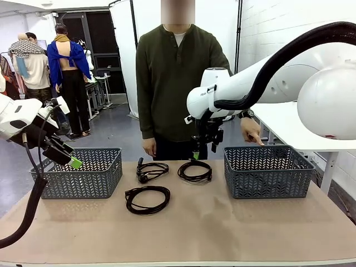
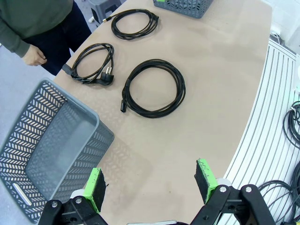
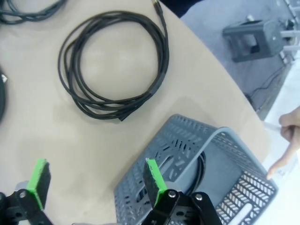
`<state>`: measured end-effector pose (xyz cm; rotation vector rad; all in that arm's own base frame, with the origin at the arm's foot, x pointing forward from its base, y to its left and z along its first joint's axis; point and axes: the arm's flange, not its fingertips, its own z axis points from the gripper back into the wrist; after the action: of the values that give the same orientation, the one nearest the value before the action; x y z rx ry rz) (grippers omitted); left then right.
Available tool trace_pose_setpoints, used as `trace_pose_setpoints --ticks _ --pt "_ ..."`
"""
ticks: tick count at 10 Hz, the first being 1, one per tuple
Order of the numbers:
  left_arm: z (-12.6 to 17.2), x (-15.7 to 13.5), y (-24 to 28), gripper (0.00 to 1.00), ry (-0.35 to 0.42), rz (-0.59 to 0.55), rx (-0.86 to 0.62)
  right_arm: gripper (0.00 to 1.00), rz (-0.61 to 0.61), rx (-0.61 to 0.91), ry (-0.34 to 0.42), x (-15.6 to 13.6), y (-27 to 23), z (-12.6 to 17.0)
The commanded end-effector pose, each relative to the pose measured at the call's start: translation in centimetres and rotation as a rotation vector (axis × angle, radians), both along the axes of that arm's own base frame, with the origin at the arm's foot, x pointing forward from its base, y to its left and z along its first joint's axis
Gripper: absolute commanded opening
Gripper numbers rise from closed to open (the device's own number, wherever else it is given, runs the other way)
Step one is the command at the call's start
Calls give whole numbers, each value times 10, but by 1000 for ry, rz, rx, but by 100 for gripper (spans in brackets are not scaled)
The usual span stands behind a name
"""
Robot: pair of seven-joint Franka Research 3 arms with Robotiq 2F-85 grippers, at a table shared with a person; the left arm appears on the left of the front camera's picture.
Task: Organize the cables according to human instructions.
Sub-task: Pick up a bundle of cables and place it in the basket indicated by the human.
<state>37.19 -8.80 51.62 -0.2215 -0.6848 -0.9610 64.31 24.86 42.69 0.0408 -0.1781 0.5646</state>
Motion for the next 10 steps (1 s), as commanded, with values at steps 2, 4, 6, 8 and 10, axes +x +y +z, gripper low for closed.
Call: trace_pose_setpoints --ticks 2,4,6,8,10 --pt "-1 1 2 100 2 -9 -13 100 -59 -38 13 15 4 -11" --pt "-1 1 2 100 2 -9 -13 100 -73 -58 28 20 4 -20" --pt "-1 1 2 100 2 -9 -13 100 -92 -79 43 27 3 -30" --pt "-1 1 2 100 2 -9 -13 100 -97 -82 52 28 6 -33" --pt "-1 1 2 100 2 -9 -13 100 -67 -46 53 20 -1 -37"
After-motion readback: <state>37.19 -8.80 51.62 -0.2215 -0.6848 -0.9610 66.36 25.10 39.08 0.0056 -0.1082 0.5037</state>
